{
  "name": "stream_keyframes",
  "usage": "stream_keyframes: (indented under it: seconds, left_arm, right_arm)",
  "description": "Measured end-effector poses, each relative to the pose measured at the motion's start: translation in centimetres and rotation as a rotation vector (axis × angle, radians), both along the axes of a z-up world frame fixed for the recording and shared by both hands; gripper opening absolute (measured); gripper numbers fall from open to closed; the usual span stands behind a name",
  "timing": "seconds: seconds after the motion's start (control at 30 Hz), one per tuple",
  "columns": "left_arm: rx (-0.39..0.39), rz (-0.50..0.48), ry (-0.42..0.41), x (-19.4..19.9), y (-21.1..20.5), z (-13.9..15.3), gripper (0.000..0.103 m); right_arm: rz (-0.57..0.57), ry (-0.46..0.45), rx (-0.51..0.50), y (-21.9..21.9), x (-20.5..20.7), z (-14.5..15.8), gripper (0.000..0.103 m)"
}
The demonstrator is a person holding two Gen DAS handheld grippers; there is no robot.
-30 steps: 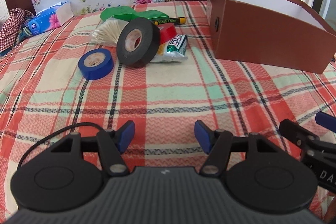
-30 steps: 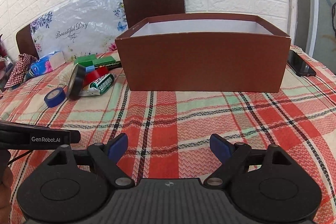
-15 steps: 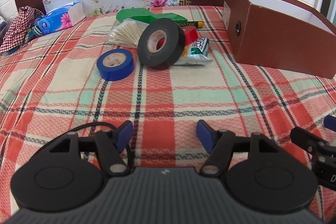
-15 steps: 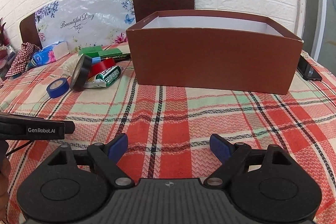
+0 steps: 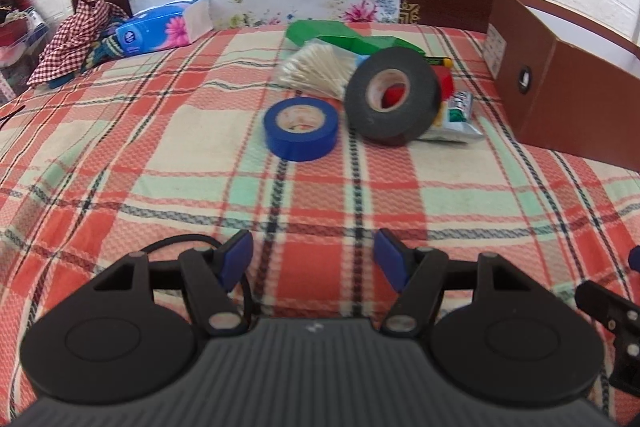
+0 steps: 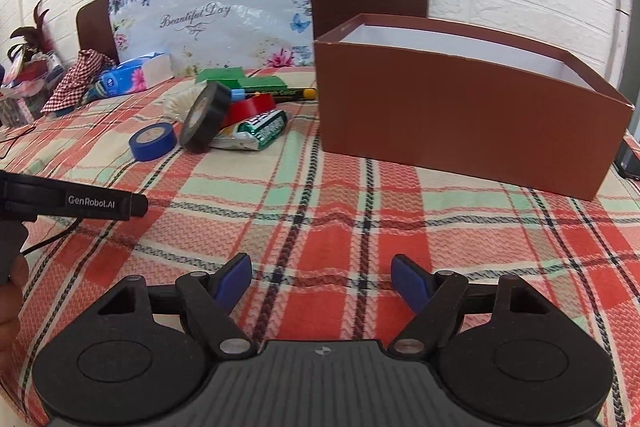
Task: Organize objects
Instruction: 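Withdraw the left gripper and move the right gripper toward the blue tape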
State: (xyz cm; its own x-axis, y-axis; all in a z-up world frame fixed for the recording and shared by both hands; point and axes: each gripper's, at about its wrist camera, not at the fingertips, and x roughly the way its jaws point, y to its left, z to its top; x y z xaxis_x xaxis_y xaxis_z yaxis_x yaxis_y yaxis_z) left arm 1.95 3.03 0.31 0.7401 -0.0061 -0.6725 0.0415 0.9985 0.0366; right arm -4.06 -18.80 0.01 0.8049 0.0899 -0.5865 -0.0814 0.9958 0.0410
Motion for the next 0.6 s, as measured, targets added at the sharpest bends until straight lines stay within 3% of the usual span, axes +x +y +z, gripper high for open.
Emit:
stream_keyframes:
  seconds: [0.17, 0.33, 0.43, 0.47, 0.53, 0.6]
  left_arm:
    - [0.009, 0.054, -0.012, 1.0, 2.3, -0.1, 0.07]
    - [0.04, 0.108, -0.044, 2.0, 4.9, -0.4, 0.075]
    - [0.09, 0.156, -0.094, 2.9, 6.9, -1.1, 0.089]
    - [0.062, 0.174, -0.1, 3.3, 8.1, -1.4, 0.096]
    - [-0.09, 0.216, -0.091, 3.8, 10.9, -1.4, 0.097]
    - [-0.1, 0.275, -0.108, 4.2, 12.2, -1.4, 0.095]
  right_arm:
    - [0.061, -0.014, -0.015, 1.5, 0.3, 0.3, 0.075]
    - [0.127, -0.001, -0.017, 3.1, 0.9, 0.1, 0.064]
    - [0.161, 0.011, -0.011, 4.0, 1.7, 0.0, 0.058]
    - [0.174, 0.01, -0.011, 4.4, 2.0, 0.1, 0.056]
    - [0.205, 0.0, -0.02, 5.5, 2.7, 0.3, 0.052]
    - [0.241, -0.017, -0.025, 6.8, 3.5, 0.6, 0.052]
